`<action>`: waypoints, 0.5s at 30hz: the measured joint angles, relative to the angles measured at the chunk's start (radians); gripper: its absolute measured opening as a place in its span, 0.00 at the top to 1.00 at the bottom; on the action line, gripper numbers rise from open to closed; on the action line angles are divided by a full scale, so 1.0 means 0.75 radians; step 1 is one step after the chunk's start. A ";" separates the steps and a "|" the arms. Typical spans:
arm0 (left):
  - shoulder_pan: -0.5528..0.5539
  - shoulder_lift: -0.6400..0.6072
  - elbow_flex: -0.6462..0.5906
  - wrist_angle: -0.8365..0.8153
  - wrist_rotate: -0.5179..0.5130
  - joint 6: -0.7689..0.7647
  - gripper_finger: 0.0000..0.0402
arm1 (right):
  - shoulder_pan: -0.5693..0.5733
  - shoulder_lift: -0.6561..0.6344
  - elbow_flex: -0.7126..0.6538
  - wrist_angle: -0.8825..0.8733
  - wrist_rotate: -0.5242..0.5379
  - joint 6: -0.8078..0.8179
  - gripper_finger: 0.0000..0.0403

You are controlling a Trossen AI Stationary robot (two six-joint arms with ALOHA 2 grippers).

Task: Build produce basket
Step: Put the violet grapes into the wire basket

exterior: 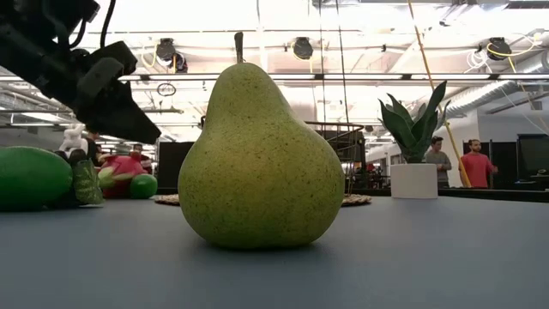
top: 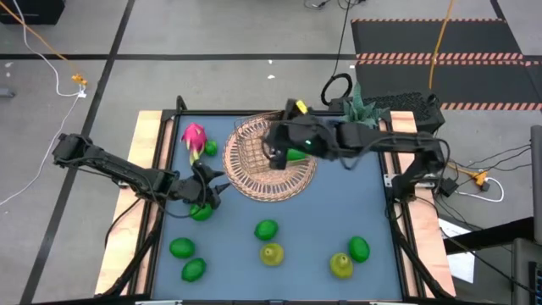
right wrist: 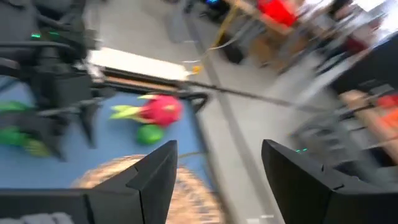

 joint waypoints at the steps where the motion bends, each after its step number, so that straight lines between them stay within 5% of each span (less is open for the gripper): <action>1: 0.000 0.000 0.000 -0.003 0.000 0.004 0.42 | -0.016 0.018 -0.017 0.000 -0.057 0.047 0.43; 4: 0.000 0.000 0.000 -0.005 -0.001 0.008 0.42 | -0.033 0.097 -0.092 0.019 -0.180 0.126 0.43; 15: 0.003 0.000 0.000 -0.029 -0.177 0.058 0.42 | 0.037 0.429 -0.204 0.406 -0.267 0.208 0.43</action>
